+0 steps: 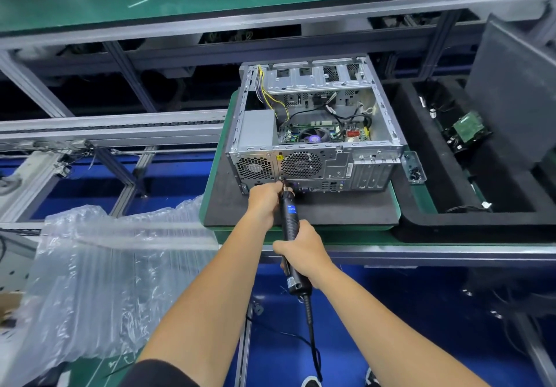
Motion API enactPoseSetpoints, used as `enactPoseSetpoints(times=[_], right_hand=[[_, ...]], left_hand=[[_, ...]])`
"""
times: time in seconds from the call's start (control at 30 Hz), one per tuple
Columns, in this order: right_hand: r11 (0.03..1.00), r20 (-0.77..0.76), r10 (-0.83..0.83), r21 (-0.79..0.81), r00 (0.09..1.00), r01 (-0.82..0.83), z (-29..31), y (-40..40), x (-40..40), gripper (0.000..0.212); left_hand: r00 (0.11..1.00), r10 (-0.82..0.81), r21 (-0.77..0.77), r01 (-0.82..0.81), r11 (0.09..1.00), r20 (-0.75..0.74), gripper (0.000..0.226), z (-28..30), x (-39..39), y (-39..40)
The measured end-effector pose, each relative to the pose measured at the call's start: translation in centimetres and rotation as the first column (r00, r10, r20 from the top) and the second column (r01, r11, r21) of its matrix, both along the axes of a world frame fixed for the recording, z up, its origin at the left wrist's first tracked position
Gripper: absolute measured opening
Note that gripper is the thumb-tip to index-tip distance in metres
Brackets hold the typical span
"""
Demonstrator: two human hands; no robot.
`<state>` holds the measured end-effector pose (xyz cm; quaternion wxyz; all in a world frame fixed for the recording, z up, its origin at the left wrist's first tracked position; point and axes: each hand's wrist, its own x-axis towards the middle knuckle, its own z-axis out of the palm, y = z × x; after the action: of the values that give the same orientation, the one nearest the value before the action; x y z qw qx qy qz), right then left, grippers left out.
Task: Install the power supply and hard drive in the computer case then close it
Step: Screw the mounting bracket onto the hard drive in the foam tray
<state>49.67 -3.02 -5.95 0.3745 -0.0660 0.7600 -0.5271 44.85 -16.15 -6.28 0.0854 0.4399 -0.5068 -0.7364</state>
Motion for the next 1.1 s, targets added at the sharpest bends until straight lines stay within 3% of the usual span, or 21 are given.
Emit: enactPoseSetpoints(times=[0.1,0.57,0.67,0.83,1.1], right_hand=[[1.0,-0.02,-0.006,0.013,1.0,0.006,0.2,-0.2,0.0,0.04],[0.998,0.107,-0.017,-0.057,0.994,0.023,1.7,0.3,-0.3,0.043],[0.998,0.084,0.029,-0.056,0.996,-0.025,2.6,1.0,0.8,0.042],[0.991,-0.159,0.017,-0.128,0.987,-0.038,5.6,2.0,1.0,0.035],[0.955,-0.29,-0.07,-0.296,0.954,-0.02,12.7,5.7,-4.7,0.023]], left_hand=[[0.998,-0.005,-0.099,0.011,0.995,0.057,0.009,0.1,0.2,0.0],[0.998,-0.029,-0.146,0.036,0.989,0.048,0.012,1.7,1.2,0.7],[0.999,0.018,-0.242,-0.006,0.97,0.046,0.01,2.0,1.7,1.3],[0.985,0.037,-0.458,-0.111,0.882,-0.169,0.023,6.1,1.2,2.9],[0.925,-0.07,-0.53,-0.15,0.835,-0.372,0.023,15.1,-4.7,6.3]])
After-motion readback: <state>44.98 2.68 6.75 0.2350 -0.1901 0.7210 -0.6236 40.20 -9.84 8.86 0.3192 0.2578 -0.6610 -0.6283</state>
